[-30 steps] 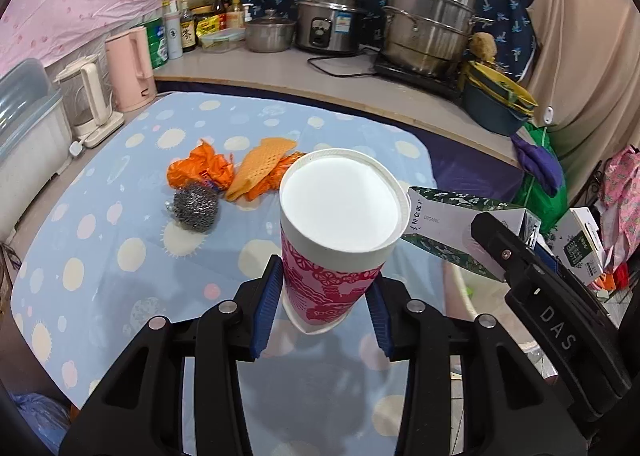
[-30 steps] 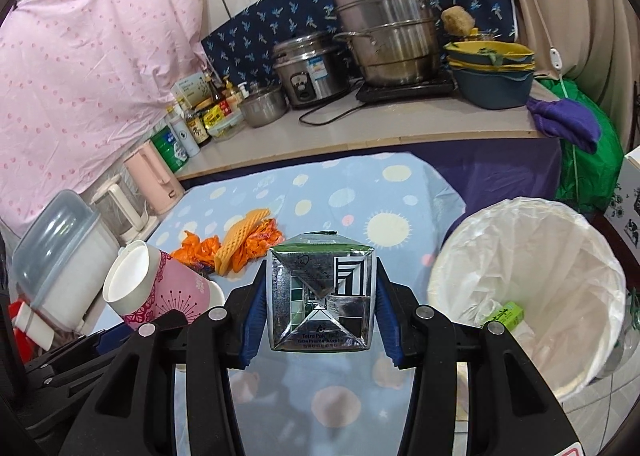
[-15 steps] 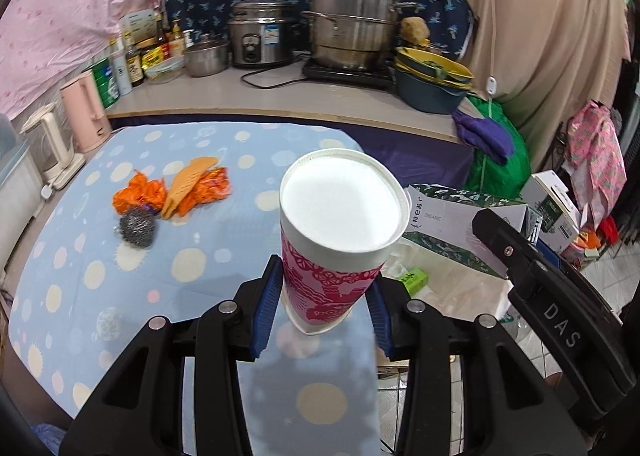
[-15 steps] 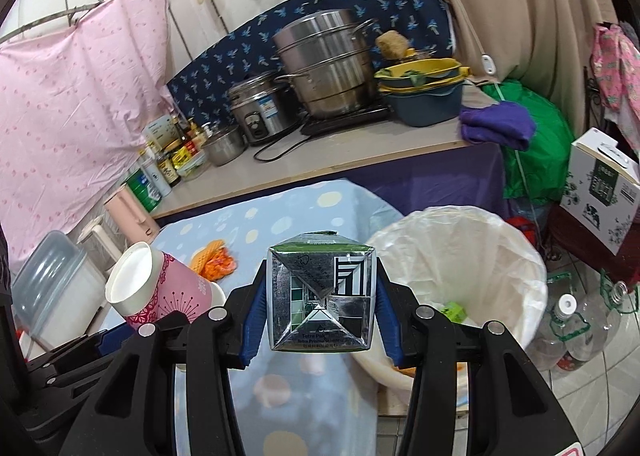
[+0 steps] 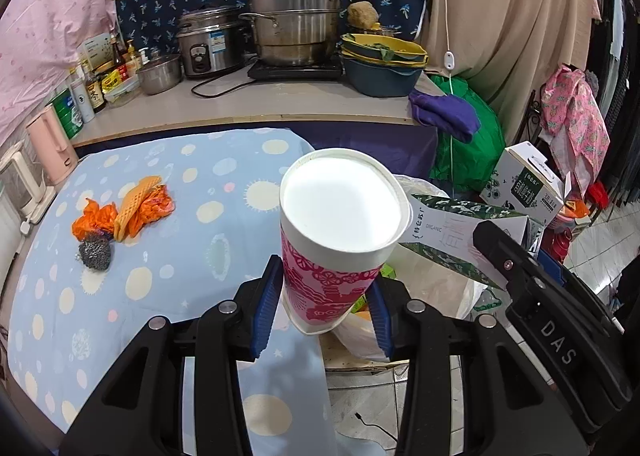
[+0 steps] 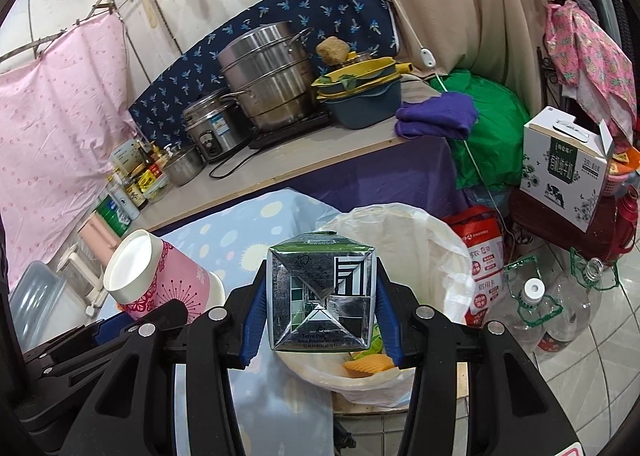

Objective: Collect trash
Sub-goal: 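Carry the paper cup with the left tool while the right tool carries the green carton over the bin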

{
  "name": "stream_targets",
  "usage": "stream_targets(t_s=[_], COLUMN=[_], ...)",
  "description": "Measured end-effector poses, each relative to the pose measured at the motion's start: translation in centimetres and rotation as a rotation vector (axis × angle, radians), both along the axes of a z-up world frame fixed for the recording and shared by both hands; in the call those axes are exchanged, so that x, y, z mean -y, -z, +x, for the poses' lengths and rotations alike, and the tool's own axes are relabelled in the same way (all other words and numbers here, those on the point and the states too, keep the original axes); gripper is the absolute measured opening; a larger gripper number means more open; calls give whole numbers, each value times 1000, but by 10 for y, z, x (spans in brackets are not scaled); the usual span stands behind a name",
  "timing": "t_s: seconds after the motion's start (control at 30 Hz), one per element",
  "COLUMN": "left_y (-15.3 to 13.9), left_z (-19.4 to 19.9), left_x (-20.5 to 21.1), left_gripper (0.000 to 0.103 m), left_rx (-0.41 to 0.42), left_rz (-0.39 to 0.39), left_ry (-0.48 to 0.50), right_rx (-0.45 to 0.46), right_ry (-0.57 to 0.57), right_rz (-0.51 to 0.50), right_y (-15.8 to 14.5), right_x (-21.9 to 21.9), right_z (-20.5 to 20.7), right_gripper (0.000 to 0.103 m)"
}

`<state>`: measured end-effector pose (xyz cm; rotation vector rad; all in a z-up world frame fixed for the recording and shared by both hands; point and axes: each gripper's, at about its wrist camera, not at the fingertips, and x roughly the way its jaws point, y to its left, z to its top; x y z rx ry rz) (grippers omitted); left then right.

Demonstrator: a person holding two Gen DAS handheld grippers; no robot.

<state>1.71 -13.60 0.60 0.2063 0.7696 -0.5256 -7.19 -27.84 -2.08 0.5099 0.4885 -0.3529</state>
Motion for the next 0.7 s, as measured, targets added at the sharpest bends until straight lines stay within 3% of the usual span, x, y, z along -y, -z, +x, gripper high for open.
stream_targets(t_s=[0.7], left_y=[16], left_z=[13], left_x=[51], left_gripper=[39], left_rx=[-2], left_rz=[53], left_ry=[53], right_rx=[-36], right_ry=[64], right_rz=[42], right_y=[24], right_x=[32], right_z=[-1], right_gripper=[46])
